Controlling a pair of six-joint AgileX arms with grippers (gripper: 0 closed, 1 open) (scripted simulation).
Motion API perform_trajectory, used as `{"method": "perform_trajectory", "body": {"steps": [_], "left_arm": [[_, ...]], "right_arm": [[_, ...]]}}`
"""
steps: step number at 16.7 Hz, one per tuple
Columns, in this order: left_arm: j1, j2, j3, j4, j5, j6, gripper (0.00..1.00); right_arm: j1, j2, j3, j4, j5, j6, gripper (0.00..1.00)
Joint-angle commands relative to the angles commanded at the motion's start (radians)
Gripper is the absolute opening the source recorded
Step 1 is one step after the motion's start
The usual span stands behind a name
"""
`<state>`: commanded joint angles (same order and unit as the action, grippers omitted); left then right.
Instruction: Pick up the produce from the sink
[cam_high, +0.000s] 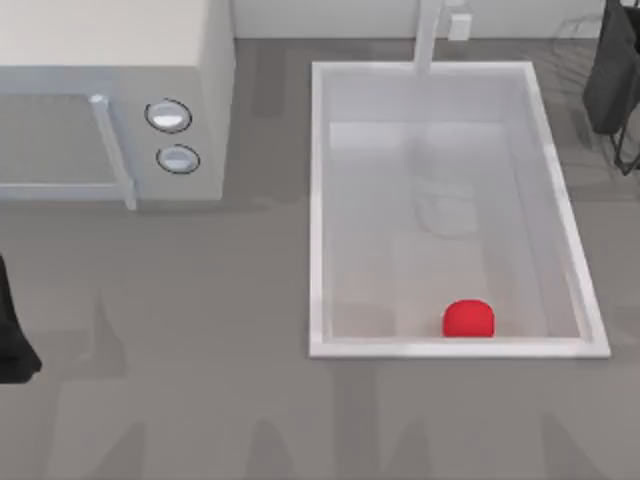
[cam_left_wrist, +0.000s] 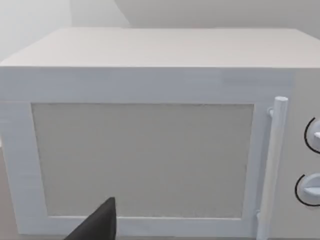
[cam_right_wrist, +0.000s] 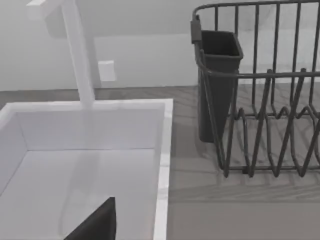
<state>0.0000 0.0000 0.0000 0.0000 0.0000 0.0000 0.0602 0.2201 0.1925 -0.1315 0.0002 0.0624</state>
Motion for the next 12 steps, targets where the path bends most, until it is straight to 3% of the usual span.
{"method": "perform_trajectory", "body": {"steps": [12], "left_arm": [[0.0,0.0,0.0,0.0,0.0,0.0,1.0]], "right_arm": [[0.268,1.19,0.859,-0.586,0.001,0.278,1.0]]}}
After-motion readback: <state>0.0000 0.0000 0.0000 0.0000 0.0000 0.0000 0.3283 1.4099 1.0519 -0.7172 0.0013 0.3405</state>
